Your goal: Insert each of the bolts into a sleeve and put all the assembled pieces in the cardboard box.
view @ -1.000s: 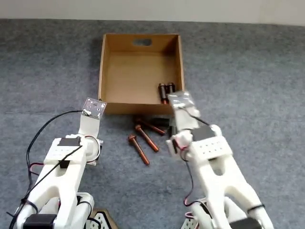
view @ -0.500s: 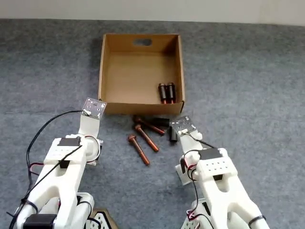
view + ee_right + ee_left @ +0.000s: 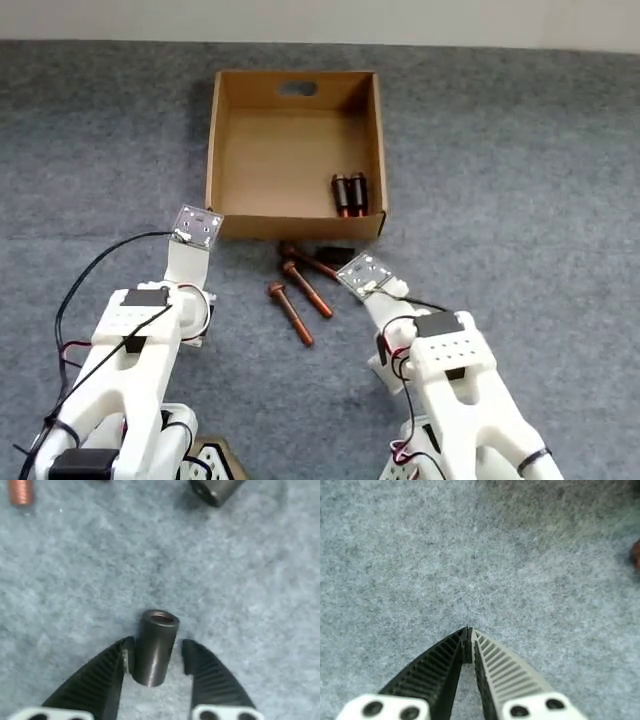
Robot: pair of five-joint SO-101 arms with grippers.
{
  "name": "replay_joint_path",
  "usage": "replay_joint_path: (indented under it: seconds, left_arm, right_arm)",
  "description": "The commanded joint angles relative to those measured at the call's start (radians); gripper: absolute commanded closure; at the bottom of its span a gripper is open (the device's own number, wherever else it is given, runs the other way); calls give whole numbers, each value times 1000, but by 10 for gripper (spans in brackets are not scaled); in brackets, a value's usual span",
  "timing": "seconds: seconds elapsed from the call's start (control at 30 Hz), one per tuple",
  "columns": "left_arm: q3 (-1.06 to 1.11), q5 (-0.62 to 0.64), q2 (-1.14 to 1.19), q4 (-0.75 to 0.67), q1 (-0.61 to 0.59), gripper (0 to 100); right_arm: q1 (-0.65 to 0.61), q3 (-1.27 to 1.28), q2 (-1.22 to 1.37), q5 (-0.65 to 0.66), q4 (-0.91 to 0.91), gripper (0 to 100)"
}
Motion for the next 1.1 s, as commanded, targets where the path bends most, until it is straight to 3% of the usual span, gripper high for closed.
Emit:
replay_joint_path:
  seconds: [0.0, 0.3, 0.57, 0.87, 0.97, 1.07]
  left_arm:
    - [-36, -8, 2, 6, -4, 991]
    - [-36, -8, 2, 6, -2, 991]
    - [-73, -6, 4, 14, -1, 991]
    - [-542, -8, 15, 474, 10, 990]
    - [-667, -6, 15, 594, 84, 990]
    - [-677, -3, 15, 620, 186, 990]
  right_arm:
    - [5, -2, 2, 17, -16, 985]
    - [10, -274, -182, -150, 229, 992]
    - [10, -67, -455, -470, -44, 992]
    - [10, 48, -590, -516, -84, 992]
    - [10, 73, -607, -517, -87, 992]
    - [10, 79, -616, -517, -87, 992]
